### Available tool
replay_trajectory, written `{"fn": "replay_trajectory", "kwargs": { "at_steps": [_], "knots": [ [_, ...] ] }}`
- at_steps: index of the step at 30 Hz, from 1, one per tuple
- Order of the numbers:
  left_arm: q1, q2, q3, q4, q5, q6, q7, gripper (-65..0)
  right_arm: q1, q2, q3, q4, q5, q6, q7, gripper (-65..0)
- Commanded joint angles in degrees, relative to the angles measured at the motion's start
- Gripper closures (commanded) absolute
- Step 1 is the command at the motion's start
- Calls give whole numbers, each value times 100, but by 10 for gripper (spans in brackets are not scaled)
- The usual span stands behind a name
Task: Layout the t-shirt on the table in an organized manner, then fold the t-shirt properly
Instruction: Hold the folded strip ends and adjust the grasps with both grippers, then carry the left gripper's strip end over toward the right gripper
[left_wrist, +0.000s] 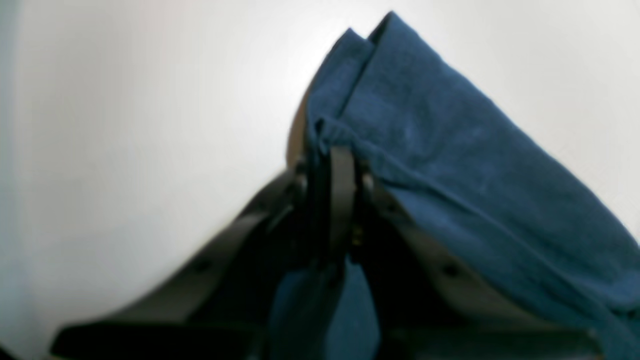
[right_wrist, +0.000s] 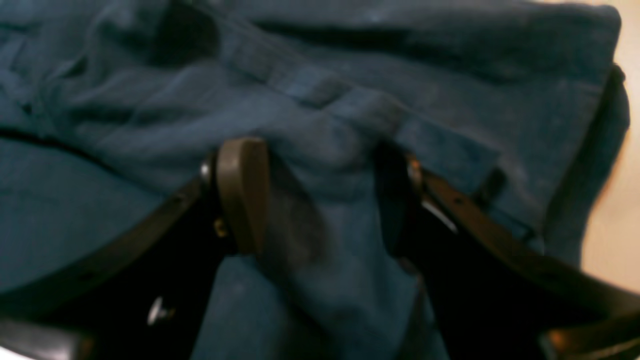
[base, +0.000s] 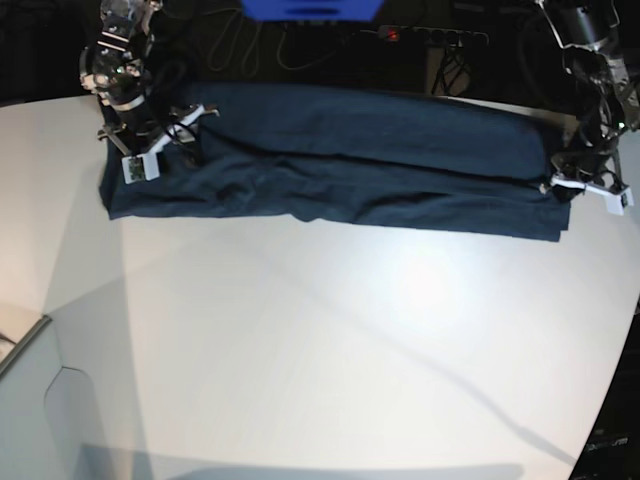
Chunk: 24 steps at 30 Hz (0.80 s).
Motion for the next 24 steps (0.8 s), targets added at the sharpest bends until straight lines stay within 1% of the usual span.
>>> {"fn": "replay_trajectory", "kwargs": {
  "at_steps": [1,4,6,9,11,16,18,20,22,24],
  "knots": [
    [-157,-110,-13,83,-69,-41,-113,-2,78,91,-1,6,65,82,114,-340],
    [-351,-110,-13,92,-69,-32,-113,-2,175,126,25,-293,65,82,114,-340],
    [-403,-110,-13,101,-69,-32,-113,-2,272,223,43,-399,65,82,114,-340],
    [-368,-101,-48,338,-95,-32,-104,-2,333,293,43,-557,65,82,114,-340],
    [-271,-93,-48,470,-104,-32,-104,-2,342,399,52,-601,65,82,114,-340],
    [-219,-57,-30,866,-121,-32,-104,-2,342,416,17,-610,65,82,114,-340],
    [-219,83,-13,1121,-121,-14,-96,-2,342,416,17,-610,65,82,114,-340],
    [-210,303,-48,1490,-69,-14,115,-2,342,416,17,-610,65,82,114,-340],
    [-96,444,-22,1877,-69,-14,361,-2,342,416,17,-610,65,82,114,-340],
    [19,690,-13,2351,-69,-5,493,-2,342,416,8,-610,65,82,114,-340]
  ]
}}
